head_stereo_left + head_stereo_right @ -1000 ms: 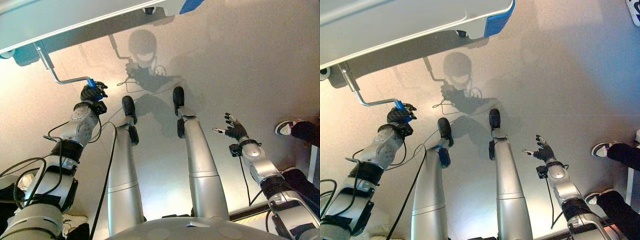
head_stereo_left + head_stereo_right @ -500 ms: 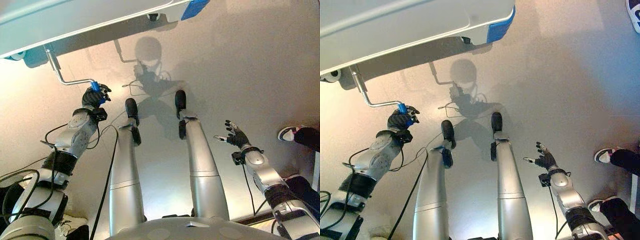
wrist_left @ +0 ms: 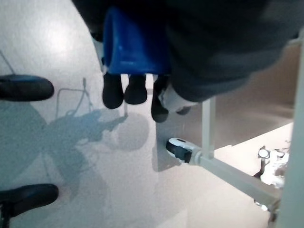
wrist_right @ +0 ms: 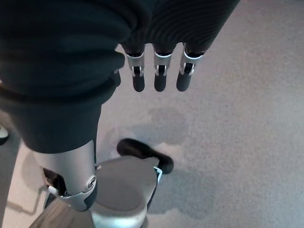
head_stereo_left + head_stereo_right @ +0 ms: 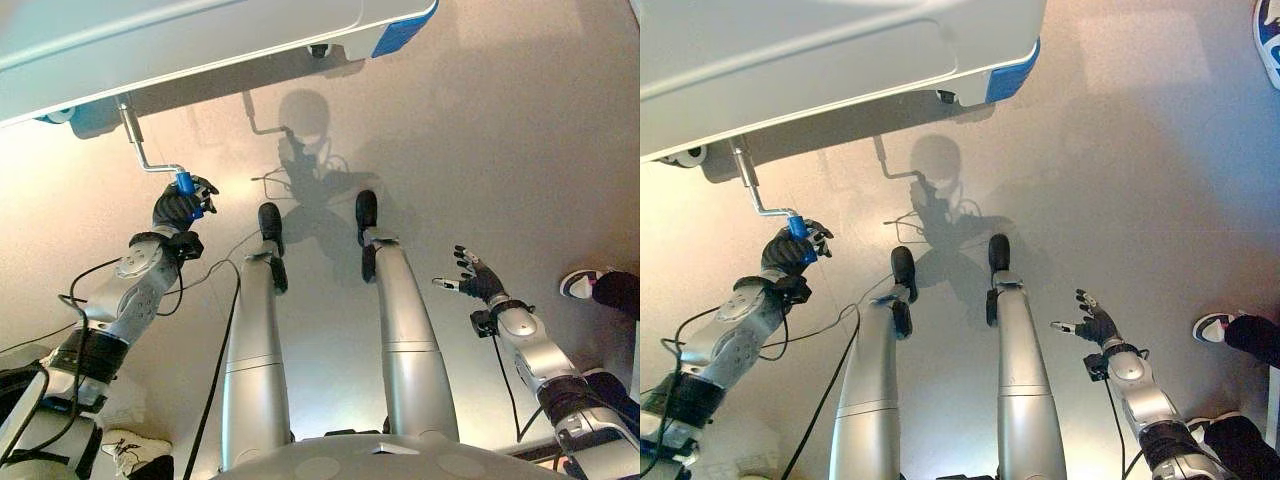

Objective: Raise the hospital bed

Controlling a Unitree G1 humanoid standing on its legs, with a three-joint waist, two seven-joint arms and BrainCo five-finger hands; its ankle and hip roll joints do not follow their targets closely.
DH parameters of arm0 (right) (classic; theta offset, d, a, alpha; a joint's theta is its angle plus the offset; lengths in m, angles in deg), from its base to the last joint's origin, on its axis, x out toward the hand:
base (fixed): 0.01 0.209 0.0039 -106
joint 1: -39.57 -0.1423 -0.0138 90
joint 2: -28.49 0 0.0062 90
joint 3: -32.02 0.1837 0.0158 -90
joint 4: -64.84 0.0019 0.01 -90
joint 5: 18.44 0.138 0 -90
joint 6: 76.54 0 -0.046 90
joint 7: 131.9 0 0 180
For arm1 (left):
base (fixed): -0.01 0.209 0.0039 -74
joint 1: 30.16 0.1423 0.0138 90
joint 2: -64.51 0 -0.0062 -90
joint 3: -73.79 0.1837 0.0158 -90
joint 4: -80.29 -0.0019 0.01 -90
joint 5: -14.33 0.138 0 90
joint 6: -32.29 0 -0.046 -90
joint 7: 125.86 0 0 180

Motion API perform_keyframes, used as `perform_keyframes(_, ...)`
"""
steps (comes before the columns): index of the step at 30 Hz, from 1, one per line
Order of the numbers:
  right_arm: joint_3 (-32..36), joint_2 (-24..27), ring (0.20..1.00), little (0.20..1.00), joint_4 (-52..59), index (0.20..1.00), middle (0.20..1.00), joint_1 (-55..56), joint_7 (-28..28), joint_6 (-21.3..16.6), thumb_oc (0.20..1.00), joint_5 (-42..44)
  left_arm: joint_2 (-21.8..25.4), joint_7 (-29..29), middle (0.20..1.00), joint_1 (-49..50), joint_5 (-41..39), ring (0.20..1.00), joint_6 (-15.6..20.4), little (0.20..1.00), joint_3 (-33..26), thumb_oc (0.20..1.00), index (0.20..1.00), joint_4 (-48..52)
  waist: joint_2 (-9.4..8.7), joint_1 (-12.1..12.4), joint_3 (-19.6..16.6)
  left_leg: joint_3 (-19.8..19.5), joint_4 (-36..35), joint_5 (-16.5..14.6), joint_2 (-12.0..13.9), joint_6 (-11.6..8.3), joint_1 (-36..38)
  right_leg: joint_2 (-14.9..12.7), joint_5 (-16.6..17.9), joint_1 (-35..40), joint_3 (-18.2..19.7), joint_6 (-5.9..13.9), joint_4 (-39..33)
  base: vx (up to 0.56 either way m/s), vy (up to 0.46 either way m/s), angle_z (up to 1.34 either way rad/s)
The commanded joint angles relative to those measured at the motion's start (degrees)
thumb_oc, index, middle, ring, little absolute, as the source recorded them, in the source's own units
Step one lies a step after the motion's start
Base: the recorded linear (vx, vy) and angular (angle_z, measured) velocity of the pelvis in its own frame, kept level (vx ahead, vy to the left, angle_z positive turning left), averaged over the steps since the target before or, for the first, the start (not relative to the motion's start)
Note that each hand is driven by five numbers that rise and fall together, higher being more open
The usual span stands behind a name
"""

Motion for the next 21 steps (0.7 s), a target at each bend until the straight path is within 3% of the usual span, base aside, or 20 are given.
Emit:
perform_keyframes(1, -0.8, 4.8, 1.000, 1.000, 2.6, 1.000, 1.000, 6.2, -0.4, -1.8, 1.000, -1.6, 3.0, 2.4, 0.200, 3.6, 0.7, 0.200, 5.2, 0.200, -3.7, 0.200, 0.200, 5.9, 3.49, -1.3, -4.4, 0.6, -5.2, 6.2, -3.6, 3.44, -0.4, 1.7, 7.7, 3.3, -5.5, 1.49, -8.1, -0.03, -0.006, 0.05)
perform_keyframes(11, -1.0, 5.9, 1.000, 1.000, 2.4, 1.000, 1.000, 6.4, -1.0, -2.5, 1.000, -1.9, 7.4, 4.0, 0.200, 8.4, 0.1, 0.200, 5.3, 0.200, -6.8, 0.200, 0.200, 7.6, 3.69, -0.3, -4.5, -0.2, -7.6, 7.4, -3.8, 3.37, 1.0, 1.3, 7.9, 4.8, -6.1, 1.72, -9.8, -0.01, -0.002, 0.08)
perform_keyframes(21, -0.9, 5.7, 1.000, 1.000, 1.9, 1.000, 1.000, 6.9, -1.1, -3.1, 1.000, -2.1, 6.5, 4.5, 0.200, 13.2, 0.3, 0.200, 5.6, 0.200, -10.5, 0.200, 0.200, 7.2, 3.93, 0.5, -4.8, -0.4, -9.0, 7.6, -3.8, 3.48, 2.6, 0.9, 7.6, 6.1, -6.3, 2.04, -10.3, 0.00, 0.010, 0.00)
